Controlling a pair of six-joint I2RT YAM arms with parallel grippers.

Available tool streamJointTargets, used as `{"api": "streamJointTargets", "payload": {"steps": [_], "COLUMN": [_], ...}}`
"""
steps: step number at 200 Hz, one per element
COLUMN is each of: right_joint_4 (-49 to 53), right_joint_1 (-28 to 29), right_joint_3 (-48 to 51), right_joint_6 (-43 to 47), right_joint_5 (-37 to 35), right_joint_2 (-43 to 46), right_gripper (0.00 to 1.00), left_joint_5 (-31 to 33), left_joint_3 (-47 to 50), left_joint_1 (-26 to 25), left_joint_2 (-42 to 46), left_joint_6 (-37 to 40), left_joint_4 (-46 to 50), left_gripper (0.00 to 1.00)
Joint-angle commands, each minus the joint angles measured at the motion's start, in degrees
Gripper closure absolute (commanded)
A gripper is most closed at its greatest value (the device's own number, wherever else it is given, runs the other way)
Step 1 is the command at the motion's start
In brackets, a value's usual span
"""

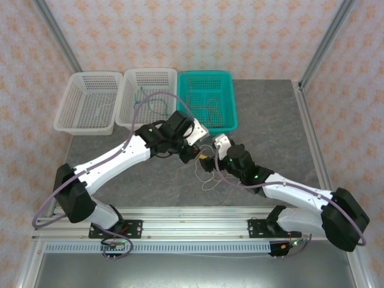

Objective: Untangle the cables

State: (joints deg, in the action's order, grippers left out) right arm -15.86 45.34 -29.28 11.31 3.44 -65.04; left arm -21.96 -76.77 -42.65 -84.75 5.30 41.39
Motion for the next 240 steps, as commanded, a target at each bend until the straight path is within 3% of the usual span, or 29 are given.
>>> {"api": "streamJointTargets", "payload": {"steps": [1,22,49,73,117,146,173,218,240], "right_joint_4": [-9.6,-14.9,-20.0,-19.5,-18.0,-17.8,-18.0,-10.1,-6.3], "right_joint_1": [0.2,0.2,0.0,0.0,0.0,0.0,0.0,0.0,0.0], "right_joint_3": [-1.9,-1.8,0.1,0.7,1.9,2.8,3.7,3.1,3.3], "right_joint_6": [11.7,7.6,0.7,-3.8,-6.2,-6.9,-8.1,-9.3,-9.8], "right_joint_5": [0.4,-1.8,-0.9,0.3,0.1,-0.8,-0.1,1.1,1.0], "right_joint_2": [-5.3,-10.7,-17.4,-21.0,-23.6,-23.9,-22.5,-13.8,-7.4], "right_gripper": [0.08,0.16,0.42,0.50,0.47,0.45,0.44,0.22,0.11], "left_joint_5": [-1.9,-1.3,-0.8,2.5,10.2,7.6,6.7,0.0,1.0], "left_joint_3": [-3.9,-7.7,-11.9,-15.6,-28.7,-35.9,-41.5,-56.3,-62.1], "left_joint_1": [-0.1,-0.1,0.9,2.9,11.4,21.5,27.6,41.8,47.3], "left_joint_2": [4.2,7.3,12.7,16.5,14.9,11.7,8.1,-2.2,-6.6], "left_joint_6": [1.3,1.4,0.4,-1.2,-3.8,-8.6,-10.6,-14.9,-15.0], "left_joint_4": [3.2,4.6,3.6,1.8,6.0,6.0,5.2,6.3,6.8], "left_gripper": [1.00,1.00,1.00,1.00,1.00,1.00,1.00,1.00,1.00]}}
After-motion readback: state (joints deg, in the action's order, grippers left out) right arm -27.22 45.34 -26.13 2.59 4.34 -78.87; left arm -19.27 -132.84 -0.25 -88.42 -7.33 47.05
